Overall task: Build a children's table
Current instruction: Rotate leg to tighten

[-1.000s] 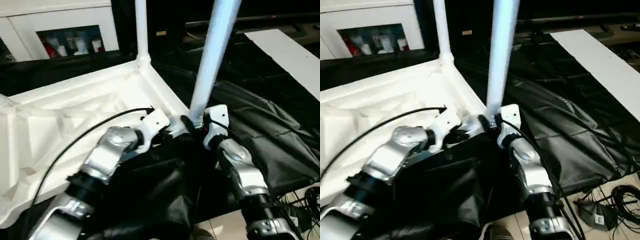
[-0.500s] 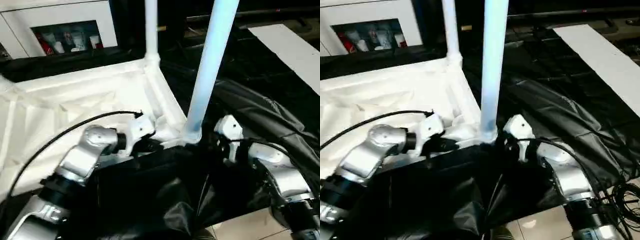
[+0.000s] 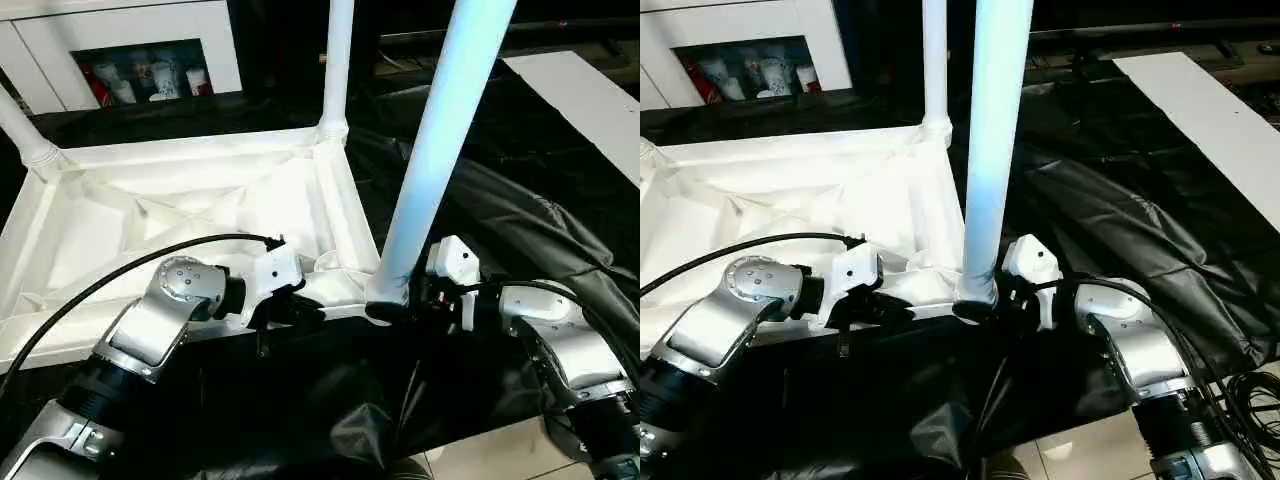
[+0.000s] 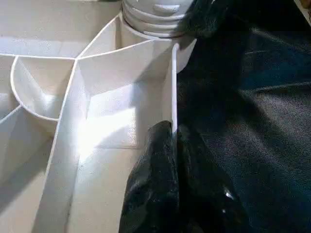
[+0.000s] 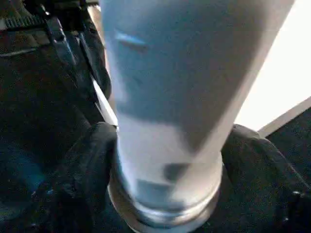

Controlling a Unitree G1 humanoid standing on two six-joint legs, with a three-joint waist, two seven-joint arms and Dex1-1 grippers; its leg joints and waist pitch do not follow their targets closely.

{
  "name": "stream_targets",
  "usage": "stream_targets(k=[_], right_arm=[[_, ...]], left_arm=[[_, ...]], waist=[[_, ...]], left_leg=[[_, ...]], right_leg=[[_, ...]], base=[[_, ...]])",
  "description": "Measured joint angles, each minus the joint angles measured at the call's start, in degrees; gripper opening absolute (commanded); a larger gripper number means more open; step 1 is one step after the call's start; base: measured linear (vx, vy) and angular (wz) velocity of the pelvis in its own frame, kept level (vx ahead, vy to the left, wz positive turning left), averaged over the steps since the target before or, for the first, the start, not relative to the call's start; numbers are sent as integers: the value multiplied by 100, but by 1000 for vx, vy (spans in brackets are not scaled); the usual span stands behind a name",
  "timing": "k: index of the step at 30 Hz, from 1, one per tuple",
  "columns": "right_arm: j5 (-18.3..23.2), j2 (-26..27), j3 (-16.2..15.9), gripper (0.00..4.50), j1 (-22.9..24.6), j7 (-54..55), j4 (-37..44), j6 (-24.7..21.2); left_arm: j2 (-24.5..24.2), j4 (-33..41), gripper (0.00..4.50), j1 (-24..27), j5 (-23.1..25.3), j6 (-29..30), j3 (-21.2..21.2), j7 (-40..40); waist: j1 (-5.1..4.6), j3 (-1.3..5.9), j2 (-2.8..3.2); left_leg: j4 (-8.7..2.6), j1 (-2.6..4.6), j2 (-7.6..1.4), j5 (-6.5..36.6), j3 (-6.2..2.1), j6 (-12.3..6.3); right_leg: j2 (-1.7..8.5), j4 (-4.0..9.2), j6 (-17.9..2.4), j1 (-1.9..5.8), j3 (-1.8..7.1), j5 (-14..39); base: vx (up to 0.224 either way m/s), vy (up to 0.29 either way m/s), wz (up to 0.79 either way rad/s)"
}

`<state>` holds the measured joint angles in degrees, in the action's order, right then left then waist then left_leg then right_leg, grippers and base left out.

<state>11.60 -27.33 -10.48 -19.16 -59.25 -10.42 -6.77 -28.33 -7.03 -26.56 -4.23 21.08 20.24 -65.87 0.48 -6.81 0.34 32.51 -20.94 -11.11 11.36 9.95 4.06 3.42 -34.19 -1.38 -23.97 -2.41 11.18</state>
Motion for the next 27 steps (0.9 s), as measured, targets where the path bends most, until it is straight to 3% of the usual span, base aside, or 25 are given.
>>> stream_targets(k=[4, 6, 14, 17, 21, 27], right_arm=[[22, 23, -1, 316, 12, -31, 1, 0], [37, 41, -1, 281, 17, -62, -3, 0], [119, 261, 55, 267, 82, 43, -84, 0], [-8, 691, 253, 267, 104, 836, -223, -13], [-262, 1457, 579, 266, -121, 2376, -714, -98], [-656, 2253, 788, 266, -614, 4404, -1310, -186]], left_arm=[[1, 20, 0, 22, -4, 3, -1, -9], [-5, 85, 0, 84, -3, 27, -5, -8], [-35, 177, 0, 160, -7, 134, -31, 28], [269, -35, 0, 66, 100, 225, -141, 462], [862, -515, 0, -242, 333, 429, -203, 1275], [1544, -1250, 0, -697, 616, 459, -224, 2307]], waist=[[0, 1, -2], [-3, 1, -2], [-23, 2, -6], [-41, 4, -8], [-72, 1, -13], [-81, 8, -10]], left_leg=[[3, -1, 0, 0, 0, 0], [3, -2, 1, 0, 0, 0], [3, 3, 0, 0, 0, 0], [20, 17, 0, -4, 2, 4], [20, 88, 8, 11, 6, 46], [18, 92, 17, 11, 3, 49]], right_leg=[[0, 0, 0, 0, 1, 0], [0, -1, 0, 0, 1, 0], [0, -10, 0, 5, 2, 0], [0, -27, -10, 13, 10, -7], [2, -23, 0, 68, 23, -3], [6, -7, 7, 84, 31, 0]], base=[[0, 0, 0], [0, 0, 0], [0, 0, 0], [0, 0, 0], [0, 0, 0], [0, 0, 0]])
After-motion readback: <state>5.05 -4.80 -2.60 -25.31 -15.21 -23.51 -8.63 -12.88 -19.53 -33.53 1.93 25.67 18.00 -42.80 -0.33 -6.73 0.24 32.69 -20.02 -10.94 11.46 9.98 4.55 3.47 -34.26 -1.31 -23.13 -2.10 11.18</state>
